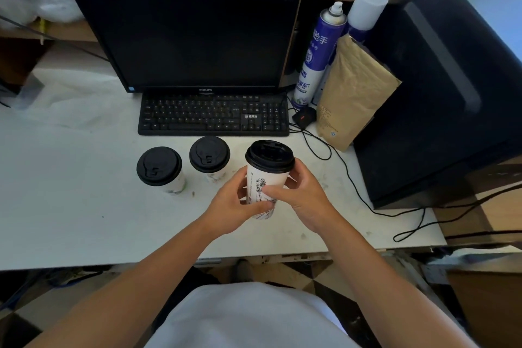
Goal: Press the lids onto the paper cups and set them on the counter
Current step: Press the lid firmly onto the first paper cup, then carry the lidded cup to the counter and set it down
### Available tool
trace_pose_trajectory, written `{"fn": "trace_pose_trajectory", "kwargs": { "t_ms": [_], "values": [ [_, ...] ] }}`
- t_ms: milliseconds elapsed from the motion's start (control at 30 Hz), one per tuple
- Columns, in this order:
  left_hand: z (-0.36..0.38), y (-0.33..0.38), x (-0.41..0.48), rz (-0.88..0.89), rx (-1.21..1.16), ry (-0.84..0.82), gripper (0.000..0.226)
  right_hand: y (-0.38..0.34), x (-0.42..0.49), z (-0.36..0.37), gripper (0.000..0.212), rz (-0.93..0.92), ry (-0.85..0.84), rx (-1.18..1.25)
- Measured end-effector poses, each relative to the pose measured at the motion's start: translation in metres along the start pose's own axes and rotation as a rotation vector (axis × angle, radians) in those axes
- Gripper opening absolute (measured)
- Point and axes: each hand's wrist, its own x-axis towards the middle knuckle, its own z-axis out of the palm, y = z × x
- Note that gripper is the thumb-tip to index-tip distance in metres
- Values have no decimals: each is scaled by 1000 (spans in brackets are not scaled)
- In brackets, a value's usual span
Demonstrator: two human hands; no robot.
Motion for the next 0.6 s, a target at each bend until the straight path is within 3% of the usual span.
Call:
{"fn": "trace_pose_trajectory", "kwargs": {
  "t_ms": [200, 333, 467, 600],
  "values": [
    [0, -14, 3, -6, 154, -46, 81, -7, 3, 2, 73, -28, 27, -242],
    [-15, -48, 7, -77, 637, -38, 100, -16, 6, -2, 80, -39, -5, -394],
    [-27, -98, 6, -124, 992, 0, 85, -24, 8, -8, 82, -75, -14, -502],
    [-27, -128, 3, -89, 1182, 63, 86, -34, 12, -9, 78, -110, -31, -604]
  ]
}}
